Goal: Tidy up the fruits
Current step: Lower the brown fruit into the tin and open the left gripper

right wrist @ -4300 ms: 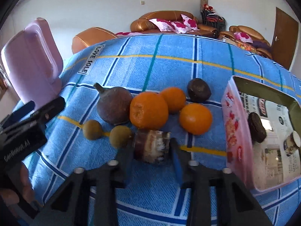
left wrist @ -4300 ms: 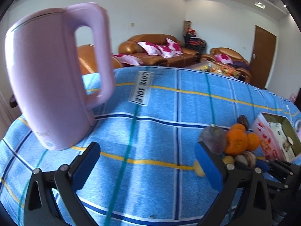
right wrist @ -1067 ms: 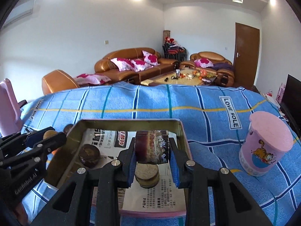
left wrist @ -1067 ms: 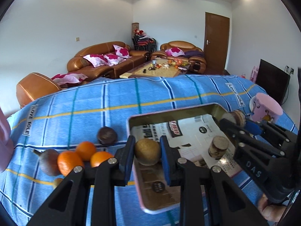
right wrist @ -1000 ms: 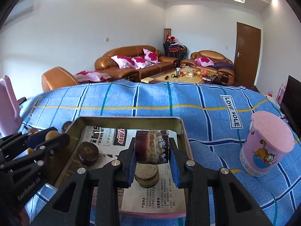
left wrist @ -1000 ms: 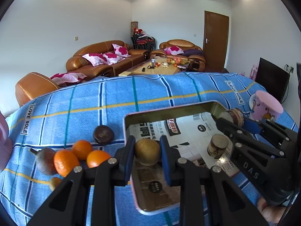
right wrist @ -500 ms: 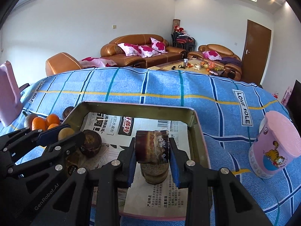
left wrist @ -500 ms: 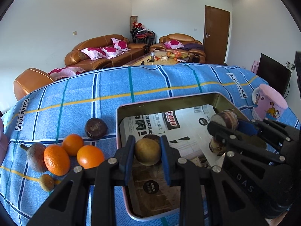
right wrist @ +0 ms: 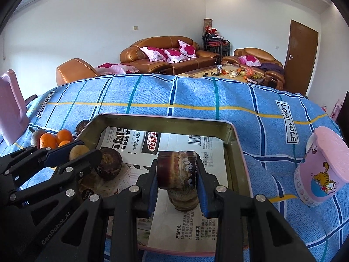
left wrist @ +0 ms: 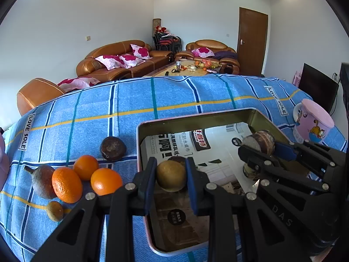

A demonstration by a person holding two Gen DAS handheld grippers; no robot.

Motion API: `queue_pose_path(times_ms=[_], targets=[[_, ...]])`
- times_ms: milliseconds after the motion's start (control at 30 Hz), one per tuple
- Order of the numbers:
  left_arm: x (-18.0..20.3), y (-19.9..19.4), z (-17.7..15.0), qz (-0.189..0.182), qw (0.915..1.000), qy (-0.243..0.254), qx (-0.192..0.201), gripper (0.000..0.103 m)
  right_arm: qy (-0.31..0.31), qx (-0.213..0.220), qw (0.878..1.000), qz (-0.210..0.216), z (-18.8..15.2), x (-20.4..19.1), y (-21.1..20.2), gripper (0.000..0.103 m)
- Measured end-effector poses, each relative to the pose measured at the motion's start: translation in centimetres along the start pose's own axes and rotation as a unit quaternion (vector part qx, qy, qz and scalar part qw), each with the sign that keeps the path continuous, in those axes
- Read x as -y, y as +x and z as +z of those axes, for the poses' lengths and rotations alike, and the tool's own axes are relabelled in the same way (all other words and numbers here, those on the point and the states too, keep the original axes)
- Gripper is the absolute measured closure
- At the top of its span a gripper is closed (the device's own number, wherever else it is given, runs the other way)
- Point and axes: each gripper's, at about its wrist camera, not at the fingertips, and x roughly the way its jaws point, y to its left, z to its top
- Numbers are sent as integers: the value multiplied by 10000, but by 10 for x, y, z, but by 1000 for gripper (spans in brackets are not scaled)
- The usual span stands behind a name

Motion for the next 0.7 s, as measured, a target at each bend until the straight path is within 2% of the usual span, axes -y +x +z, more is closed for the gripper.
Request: queue_pose_path(times_ms=[100, 167, 300, 400, 433, 467, 500, 533, 567, 600, 667, 700], targets=[[-1, 0, 0, 26, 10000, -12, 5, 74, 26, 5, 10000, 64, 0, -1, -1, 65], [-3, -1, 0, 37, 10000, -42, 15, 74, 33, 17, 9999, 136, 0, -2, -1, 56], [-5, -2, 0, 55, 9999, -80, 44, 73, 16, 99, 9998, 152, 0, -4, -4, 55], [-3, -9, 0, 95, 9998, -11, 160, 65, 140, 263, 9994, 154, 0, -1, -10, 55], [-3, -12, 1, 96, 9997, 10, 209, 55, 200, 329, 9992, 142, 0, 2, -13, 55], [-3, -16, 1, 183, 9995, -2, 267, 41, 252, 381, 9989, 127, 1, 3, -14, 55], [-4, -20, 1, 313, 9989, -32, 358, 33, 354, 485, 9982, 89, 1, 7, -18, 55], [-6, -25, 1, 454, 9977, -75, 501, 20, 437, 558, 9974, 88, 1, 11, -21, 55], [-8, -28, 2, 519, 9969, -112, 583, 11, 510, 612, 9968, 103, 2, 14, -23, 54], [-10, -30, 2, 556, 9964, -143, 628, 8, 622, 678, 9957, 118, 2, 17, -25, 51], [-15, -36, 3, 571, 9956, -210, 712, 2, 809, 825, 9932, 128, 0, 24, -30, 34], [-17, -38, 3, 572, 9953, -220, 746, 2, 891, 934, 9915, 142, 0, 26, -33, 31]])
